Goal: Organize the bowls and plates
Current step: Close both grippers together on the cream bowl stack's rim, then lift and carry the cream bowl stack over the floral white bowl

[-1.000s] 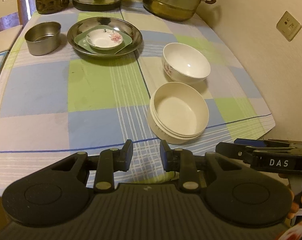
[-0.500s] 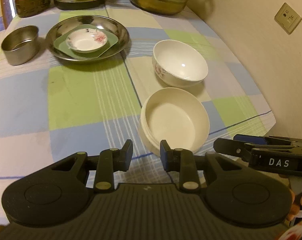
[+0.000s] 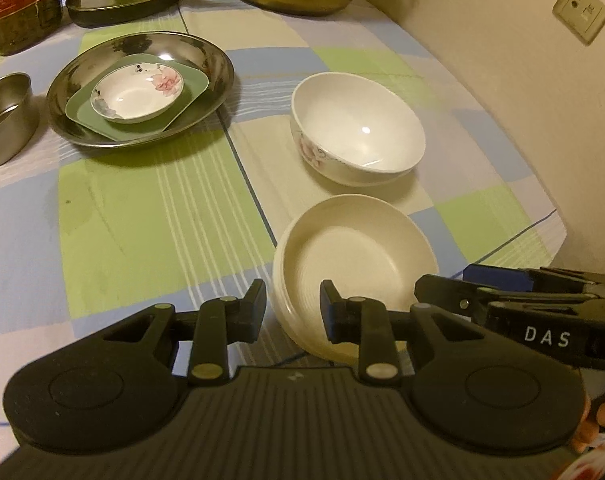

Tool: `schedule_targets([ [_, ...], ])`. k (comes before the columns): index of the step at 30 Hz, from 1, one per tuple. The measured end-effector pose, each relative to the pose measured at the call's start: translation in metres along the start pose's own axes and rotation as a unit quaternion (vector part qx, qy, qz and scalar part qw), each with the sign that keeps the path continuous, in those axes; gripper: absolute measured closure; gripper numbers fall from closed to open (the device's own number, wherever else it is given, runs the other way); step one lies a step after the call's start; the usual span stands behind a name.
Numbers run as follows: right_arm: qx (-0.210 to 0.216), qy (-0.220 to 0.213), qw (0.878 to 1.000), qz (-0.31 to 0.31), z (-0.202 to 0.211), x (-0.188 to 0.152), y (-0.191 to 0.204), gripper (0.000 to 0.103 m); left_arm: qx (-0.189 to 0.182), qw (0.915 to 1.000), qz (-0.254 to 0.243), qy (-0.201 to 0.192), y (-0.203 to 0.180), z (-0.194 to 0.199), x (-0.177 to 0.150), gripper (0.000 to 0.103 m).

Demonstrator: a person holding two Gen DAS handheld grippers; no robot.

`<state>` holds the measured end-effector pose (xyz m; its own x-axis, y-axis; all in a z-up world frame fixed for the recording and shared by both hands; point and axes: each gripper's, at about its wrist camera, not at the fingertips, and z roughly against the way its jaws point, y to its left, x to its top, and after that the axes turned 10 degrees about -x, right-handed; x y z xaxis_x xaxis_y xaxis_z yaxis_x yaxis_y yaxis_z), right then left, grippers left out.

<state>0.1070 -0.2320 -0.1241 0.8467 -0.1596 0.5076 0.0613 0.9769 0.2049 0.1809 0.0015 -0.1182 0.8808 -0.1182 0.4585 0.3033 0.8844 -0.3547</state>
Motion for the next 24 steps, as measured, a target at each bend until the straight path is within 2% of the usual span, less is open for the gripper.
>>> schedule_targets([
  [14,0.007,0.006,1.000,-0.009,-0.019,0.001,0.006,0.073,-0.002,0.9998,-0.006,0.021,0.005,-0.020,0.004,0.082],
  [20,0.005,0.005,1.000,-0.017,-0.019,0.002,0.004,0.080,-0.004,0.9997,-0.012,0.022,0.003,-0.022,0.002,0.085],
  [24,0.007,0.004,1.000,-0.018,-0.017,0.003,0.005,0.081,-0.007,0.9998,-0.009,0.019,0.004,-0.017,0.001,0.085],
])
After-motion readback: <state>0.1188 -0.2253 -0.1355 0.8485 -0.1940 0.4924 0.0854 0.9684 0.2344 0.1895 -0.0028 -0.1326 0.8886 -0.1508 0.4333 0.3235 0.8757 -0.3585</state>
